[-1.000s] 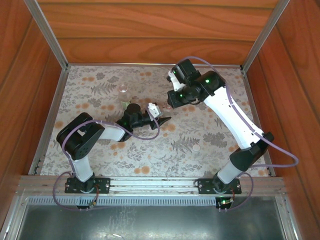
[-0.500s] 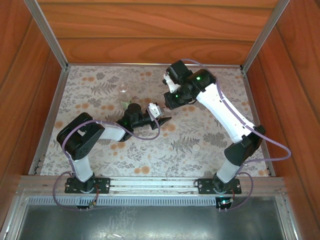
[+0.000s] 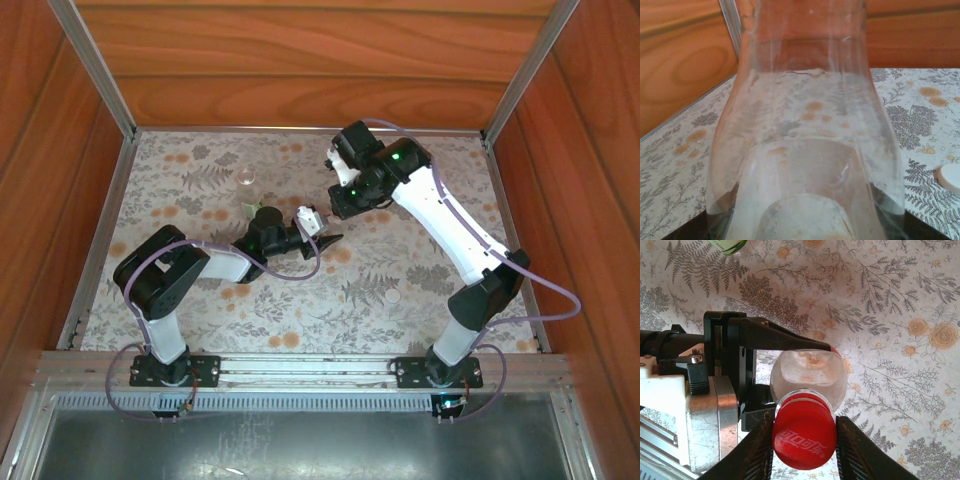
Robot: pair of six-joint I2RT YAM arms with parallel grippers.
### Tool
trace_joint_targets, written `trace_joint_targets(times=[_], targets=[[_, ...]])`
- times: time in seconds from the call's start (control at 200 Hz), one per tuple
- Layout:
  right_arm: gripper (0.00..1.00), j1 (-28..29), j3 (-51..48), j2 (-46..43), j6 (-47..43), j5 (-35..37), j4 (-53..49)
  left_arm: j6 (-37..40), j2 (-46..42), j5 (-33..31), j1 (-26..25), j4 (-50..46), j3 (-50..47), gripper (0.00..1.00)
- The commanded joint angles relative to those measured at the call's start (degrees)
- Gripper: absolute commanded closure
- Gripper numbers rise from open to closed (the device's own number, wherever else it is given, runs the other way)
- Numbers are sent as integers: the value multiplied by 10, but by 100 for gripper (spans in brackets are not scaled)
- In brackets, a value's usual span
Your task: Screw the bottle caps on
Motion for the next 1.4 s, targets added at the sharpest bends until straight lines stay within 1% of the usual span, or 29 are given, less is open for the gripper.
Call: trace_joint_targets(times=[0.0, 0.125, 0.31, 0.655, 0.725, 0.81, 0.93, 1.055, 1.254, 1.304, 1.334, 1.394], targets=[[64, -4, 1, 17, -5, -13, -10, 7, 19, -2, -5, -64, -5, 48], [63, -3, -4, 14, -8, -27, -13, 2, 22, -1, -5, -64, -1, 48], [63, -3, -24, 4, -14, -20, 0, -2, 23, 0, -5, -65, 2, 48], [63, -3, -10, 17, -14, -15, 3, -4, 21, 2, -5, -67, 1, 48], [59, -3, -6, 13, -12, -15, 2, -5, 22, 1, -5, -67, 1, 48], [48, -3, -6, 9, -11, -16, 1, -5, 22, 2, -5, -67, 2, 48], [39, -3, -13, 4, -8, -15, 6, -7, 22, 3, -5, -68, 2, 48], [38, -3, -13, -6, -3, -14, 15, -7, 22, 2, -5, -68, 1, 48], [33, -4, -5, -23, 6, 7, 18, -10, 23, 2, -5, -69, 2, 48], [32, -4, -9, -23, 11, 14, 23, -13, 24, 2, -5, -69, 2, 48], [33, -5, -11, -45, 14, 17, 29, -14, 24, 3, -5, -68, 2, 48], [36, -8, -20, -55, 20, 20, 39, -19, 25, 3, -4, -68, 3, 48]])
